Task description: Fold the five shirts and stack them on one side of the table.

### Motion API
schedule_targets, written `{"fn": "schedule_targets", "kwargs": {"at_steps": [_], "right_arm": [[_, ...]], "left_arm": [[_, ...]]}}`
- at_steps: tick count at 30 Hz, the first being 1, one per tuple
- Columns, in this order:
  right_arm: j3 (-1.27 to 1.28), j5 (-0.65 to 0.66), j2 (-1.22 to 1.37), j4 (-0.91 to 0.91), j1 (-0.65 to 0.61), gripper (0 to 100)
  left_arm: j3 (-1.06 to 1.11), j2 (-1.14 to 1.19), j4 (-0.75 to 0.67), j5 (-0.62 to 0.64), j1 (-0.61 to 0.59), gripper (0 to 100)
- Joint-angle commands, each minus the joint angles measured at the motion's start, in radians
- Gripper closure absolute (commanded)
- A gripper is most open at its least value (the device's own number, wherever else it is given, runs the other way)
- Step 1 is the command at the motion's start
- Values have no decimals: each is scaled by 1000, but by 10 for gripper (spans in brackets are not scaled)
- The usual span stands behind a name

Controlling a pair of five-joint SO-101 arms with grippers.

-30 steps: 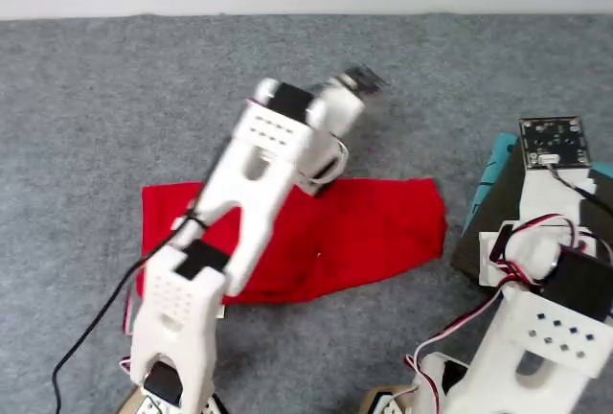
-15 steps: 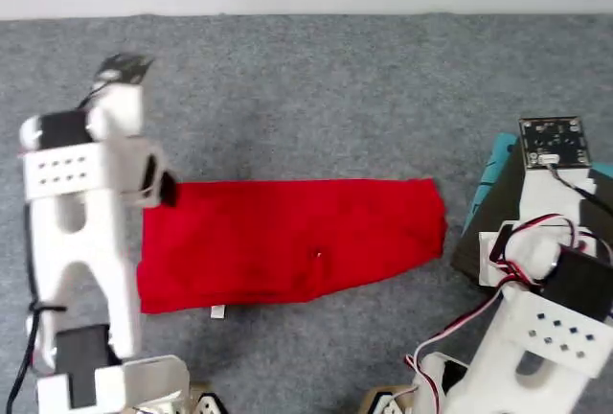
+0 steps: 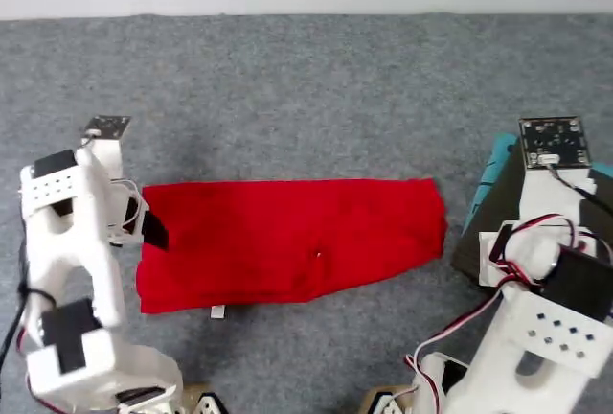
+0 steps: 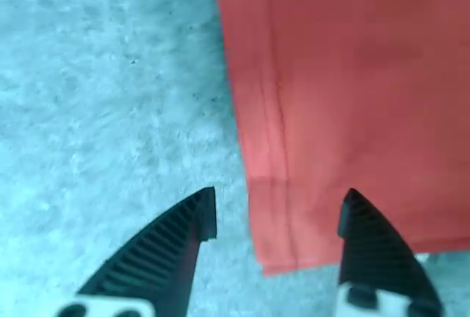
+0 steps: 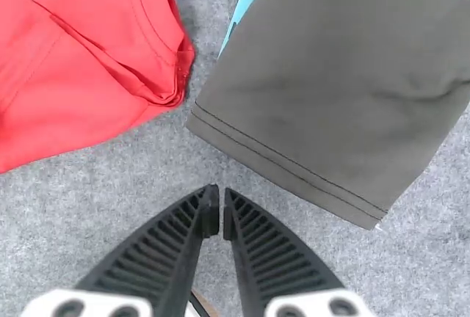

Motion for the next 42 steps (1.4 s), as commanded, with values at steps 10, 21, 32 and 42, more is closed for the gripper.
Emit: {"fn": "schedule_targets", "kwargs": {"at_steps": [10, 21, 32, 42], "right_arm": [[-8, -3, -15, 38, 5, 980], [-9, -3, -15, 38, 7, 980], [-9, -3, -15, 38, 7, 980], [-8, -3, -15, 38, 5, 980]], "left_arm": [[-36, 261, -143, 54, 37, 824], [-180, 270, -150, -11, -107, 987], [-332, 242, 29, -75, -97, 988], [-335, -110, 226, 34, 180, 988]]}}
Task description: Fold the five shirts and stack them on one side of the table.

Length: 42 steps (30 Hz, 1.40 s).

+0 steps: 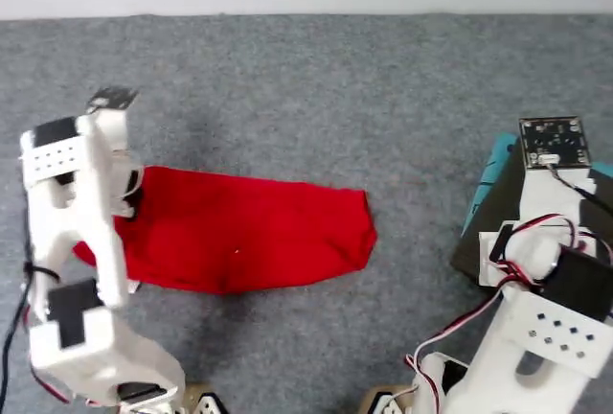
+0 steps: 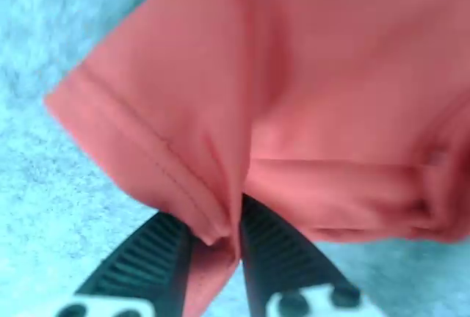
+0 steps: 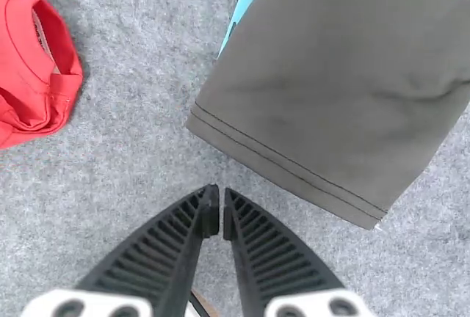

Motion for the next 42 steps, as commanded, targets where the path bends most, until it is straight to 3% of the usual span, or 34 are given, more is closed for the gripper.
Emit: {"fn": "schedule_targets", "kwargs": {"at_steps": [1, 8, 17, 28, 34, 39, 42], "right_arm": [[-8, -3, -15, 38, 5, 980], [-8, -3, -15, 38, 5, 980], [-8, -3, -15, 38, 5, 980], [-6, -3, -15, 38, 7, 980], [-6, -3, -15, 38, 7, 980], [-6, -3, -15, 39, 7, 980], [-6, -3, -15, 39, 7, 980]], "left_arm": [[-47, -189, 75, 61, 137, 988], [-48, -310, 120, 198, 430, 988], [-48, -216, -17, 296, 746, 988], [-50, -60, -170, 293, 885, 986], [-50, -57, -249, 296, 947, 895], [-53, -68, -213, 296, 976, 780], [-90, -68, -123, 292, 948, 764]]}}
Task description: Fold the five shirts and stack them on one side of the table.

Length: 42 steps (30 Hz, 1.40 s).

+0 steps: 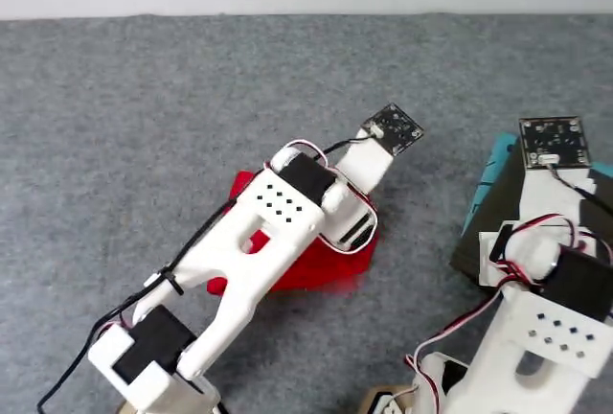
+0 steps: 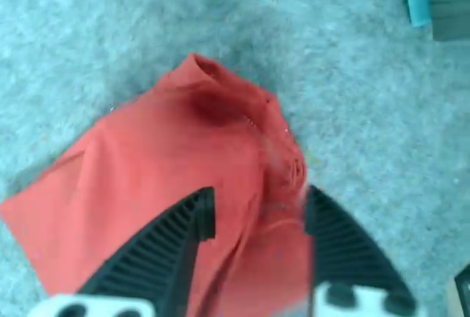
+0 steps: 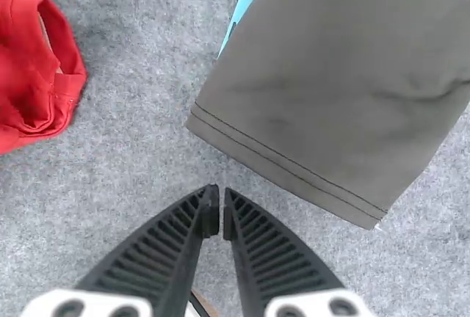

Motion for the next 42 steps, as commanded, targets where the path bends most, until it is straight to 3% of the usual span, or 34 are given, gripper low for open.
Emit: {"fn": "schedule_targets", "kwargs": {"at_steps": [1, 4, 8, 10, 14, 18, 30, 33, 42], "right_arm": [[-6, -3, -15, 39, 7, 980], [-6, -3, -15, 39, 7, 980], [-6, -6, -15, 39, 7, 980], [-6, -8, -15, 39, 7, 980], [-6, -8, -15, 39, 7, 980], [-6, -8, -15, 39, 7, 980], [-6, -6, -15, 39, 7, 980], [-6, -5, -15, 39, 7, 980], [-6, -8, -15, 39, 7, 980]], "left_arm": [[-84, -20, 97, 5, -37, 764], [-131, -20, 172, 2, -137, 777], [-156, -15, 210, -80, -273, 908], [-151, -6, 238, -152, -304, 986], [-90, 20, 247, -180, -313, 986], [-8, 86, 230, -180, -255, 986], [30, 106, 199, -81, 218, 986], [30, 71, 201, -81, 209, 986], [28, -28, 140, -84, 17, 986]]}}
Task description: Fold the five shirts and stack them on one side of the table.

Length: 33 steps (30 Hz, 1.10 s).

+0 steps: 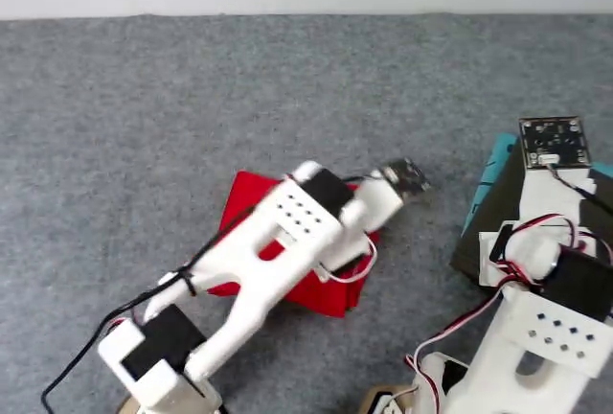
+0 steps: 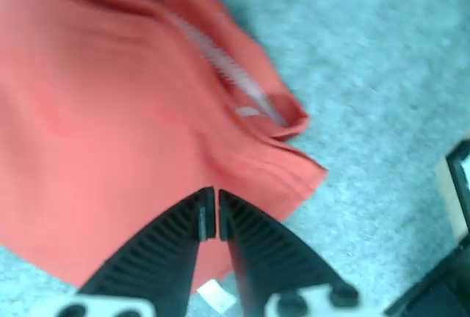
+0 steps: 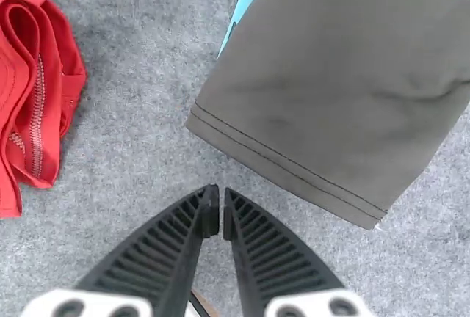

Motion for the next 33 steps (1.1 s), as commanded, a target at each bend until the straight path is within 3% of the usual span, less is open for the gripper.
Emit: {"fn": "schedule_targets", "kwargs": {"at_steps": [1, 12, 22, 25, 33], "right_arm": [[-6, -8, -15, 39, 7, 980], [-6, -9, -15, 39, 5, 980], [-5, -6, -15, 39, 5, 980], [28, -5, -15, 39, 5, 980], [64, -9, -15, 38, 2, 980]], "left_arm": [[-10, -60, -63, 5, -46, 986], [-22, 0, -362, 14, -49, 986], [-424, 430, -365, 12, -138, 986], [-605, 555, -304, 14, -172, 986], [-995, 690, 28, 12, -175, 987]]}}
